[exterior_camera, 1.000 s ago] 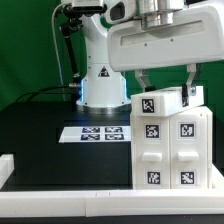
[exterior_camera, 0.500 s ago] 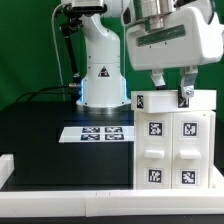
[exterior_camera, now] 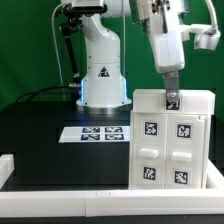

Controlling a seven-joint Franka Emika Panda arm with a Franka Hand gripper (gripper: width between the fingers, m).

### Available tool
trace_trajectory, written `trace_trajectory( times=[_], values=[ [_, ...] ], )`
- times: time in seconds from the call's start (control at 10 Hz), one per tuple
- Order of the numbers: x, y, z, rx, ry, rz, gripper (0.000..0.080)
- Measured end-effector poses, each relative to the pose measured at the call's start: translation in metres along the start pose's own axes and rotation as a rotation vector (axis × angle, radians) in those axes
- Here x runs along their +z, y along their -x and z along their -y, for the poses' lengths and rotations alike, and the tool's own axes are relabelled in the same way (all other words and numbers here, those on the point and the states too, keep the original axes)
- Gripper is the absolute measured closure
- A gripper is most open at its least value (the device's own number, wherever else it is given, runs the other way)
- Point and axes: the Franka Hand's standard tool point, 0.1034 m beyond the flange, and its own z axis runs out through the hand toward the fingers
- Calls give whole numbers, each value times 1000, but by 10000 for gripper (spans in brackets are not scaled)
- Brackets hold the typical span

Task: Assemble cabinet

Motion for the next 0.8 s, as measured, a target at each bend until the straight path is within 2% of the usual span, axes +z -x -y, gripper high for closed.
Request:
trace_trajectory(
  times=[0.5,0.6,0.7,0.8],
  values=[
    [1,-2,1,176,3,26,245],
    [1,-1,1,156,4,27,131],
    [0,0,1,134,3,34,131],
    [-4,2,1,113,-3,47,42]
  ],
)
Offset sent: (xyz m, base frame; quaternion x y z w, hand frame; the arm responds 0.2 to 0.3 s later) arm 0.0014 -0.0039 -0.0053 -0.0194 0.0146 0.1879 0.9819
